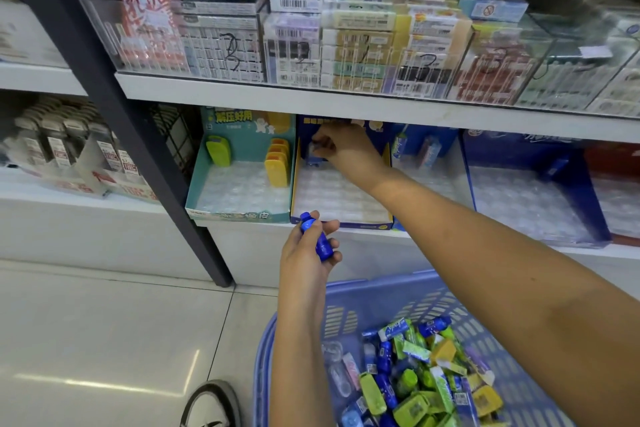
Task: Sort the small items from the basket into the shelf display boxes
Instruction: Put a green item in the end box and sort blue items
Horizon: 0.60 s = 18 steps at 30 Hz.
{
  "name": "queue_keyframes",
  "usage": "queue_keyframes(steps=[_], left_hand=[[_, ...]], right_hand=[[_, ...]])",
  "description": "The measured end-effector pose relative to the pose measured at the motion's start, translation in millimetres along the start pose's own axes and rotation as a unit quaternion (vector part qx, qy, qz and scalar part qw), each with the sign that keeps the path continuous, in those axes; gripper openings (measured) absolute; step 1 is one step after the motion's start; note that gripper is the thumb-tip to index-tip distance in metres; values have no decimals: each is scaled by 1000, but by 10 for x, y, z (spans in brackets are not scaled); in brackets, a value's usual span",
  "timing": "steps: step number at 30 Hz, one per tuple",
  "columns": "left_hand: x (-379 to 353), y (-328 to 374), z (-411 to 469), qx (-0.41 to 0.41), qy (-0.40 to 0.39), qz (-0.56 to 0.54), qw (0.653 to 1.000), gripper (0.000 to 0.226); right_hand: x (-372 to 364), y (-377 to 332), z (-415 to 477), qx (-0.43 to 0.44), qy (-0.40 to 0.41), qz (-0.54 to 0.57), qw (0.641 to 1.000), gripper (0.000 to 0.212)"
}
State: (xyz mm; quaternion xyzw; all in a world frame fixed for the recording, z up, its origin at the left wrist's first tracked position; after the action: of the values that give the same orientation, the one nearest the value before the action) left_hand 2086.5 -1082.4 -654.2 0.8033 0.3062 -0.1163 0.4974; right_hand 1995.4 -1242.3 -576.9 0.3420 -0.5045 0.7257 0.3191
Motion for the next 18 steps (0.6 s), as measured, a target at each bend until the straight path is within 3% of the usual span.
queue_keyframes(steps=[8,13,18], left_hand=[[24,-32,14,40,-4,-52,998,24],[54,16,3,15,-17,-63,998,25],[66,134,-42,-56,-46,-16,997,14]], right_hand=[[-24,-71,53,20,-29,-68,997,28],[-85,-114,69,22,-46,-123,991,26],[-87,-69,120,-55,-79,-102,990,27]])
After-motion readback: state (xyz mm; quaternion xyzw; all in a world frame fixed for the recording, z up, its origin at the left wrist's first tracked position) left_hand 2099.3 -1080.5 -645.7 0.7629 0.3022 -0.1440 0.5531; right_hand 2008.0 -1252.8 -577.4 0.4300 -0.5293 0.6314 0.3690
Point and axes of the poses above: each hand's wrist, its own z-axis towards the middle knuckle, its own x-axis out of the back of the hand, y = z × x, the point moved 8 cm from there along z, towards the middle knuckle, and after that the axes turned 5 degrees about y, right-handed, at the moved point
